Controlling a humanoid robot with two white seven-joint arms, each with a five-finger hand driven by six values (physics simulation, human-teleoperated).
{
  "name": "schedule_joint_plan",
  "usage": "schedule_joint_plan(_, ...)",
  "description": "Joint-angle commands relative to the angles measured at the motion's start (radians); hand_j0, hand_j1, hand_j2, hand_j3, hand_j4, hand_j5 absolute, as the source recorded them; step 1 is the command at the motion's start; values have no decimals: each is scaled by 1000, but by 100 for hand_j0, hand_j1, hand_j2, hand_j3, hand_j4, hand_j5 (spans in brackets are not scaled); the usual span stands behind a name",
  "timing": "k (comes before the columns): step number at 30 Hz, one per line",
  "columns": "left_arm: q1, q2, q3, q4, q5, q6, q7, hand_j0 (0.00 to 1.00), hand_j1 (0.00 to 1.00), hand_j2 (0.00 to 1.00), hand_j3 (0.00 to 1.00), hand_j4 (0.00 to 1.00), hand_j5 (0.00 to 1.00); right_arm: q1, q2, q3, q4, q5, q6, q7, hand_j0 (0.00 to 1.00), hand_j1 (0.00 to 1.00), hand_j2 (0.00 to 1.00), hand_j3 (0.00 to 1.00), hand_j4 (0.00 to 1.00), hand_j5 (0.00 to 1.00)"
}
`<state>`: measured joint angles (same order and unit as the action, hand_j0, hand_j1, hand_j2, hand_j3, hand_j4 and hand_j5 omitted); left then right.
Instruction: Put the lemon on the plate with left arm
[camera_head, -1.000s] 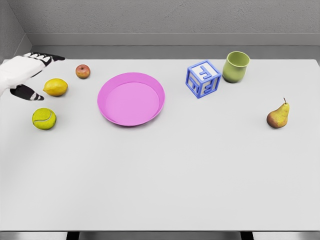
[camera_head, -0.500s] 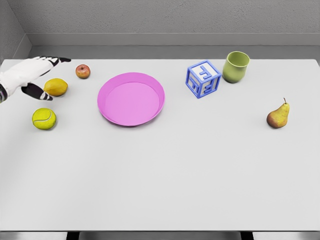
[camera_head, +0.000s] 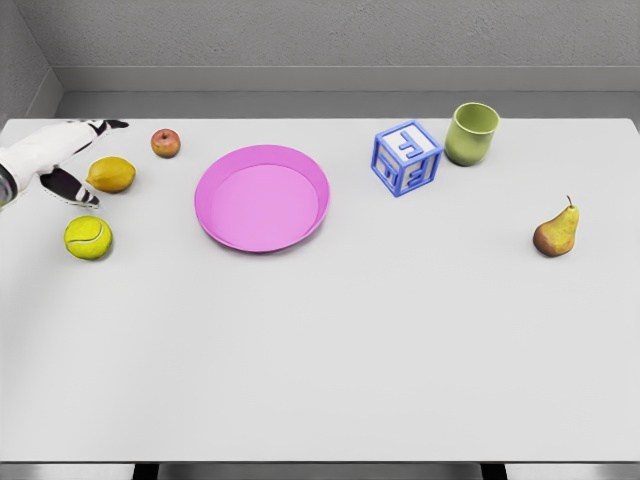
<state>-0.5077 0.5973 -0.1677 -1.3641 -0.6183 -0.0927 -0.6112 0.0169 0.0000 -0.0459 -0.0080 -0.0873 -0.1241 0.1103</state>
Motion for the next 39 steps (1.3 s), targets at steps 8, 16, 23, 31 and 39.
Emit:
schedule_joint_plan(8, -18, -5, -68, 26, -1, 119, 0, 100, 100, 100, 100, 100, 100, 0, 0, 0, 0, 0, 0, 0, 100, 100, 100, 100, 100, 100)
schedule_joint_plan(16, -17, -25, -73, 17, 43, 165, 0, 100, 100, 100, 100, 100, 100, 0, 0, 0, 0, 0, 0, 0, 100, 100, 100, 100, 100, 100)
schedule_joint_plan(23, -18, -34, -119, 28, 38, 199, 0, 100, 100, 100, 100, 100, 100, 0, 0, 0, 0, 0, 0, 0, 100, 100, 100, 100, 100, 100)
schedule_joint_plan(31, -44, -24, -105, 89, 34, 199, 0, 100, 100, 100, 100, 100, 100, 0, 0, 0, 0, 0, 0, 0, 100, 100, 100, 100, 100, 100)
schedule_joint_plan(39, -64, -37, -121, 134, 32, 196, 0, 100, 100, 100, 100, 100, 100, 0, 0, 0, 0, 0, 0, 0, 100, 100, 100, 100, 100, 100)
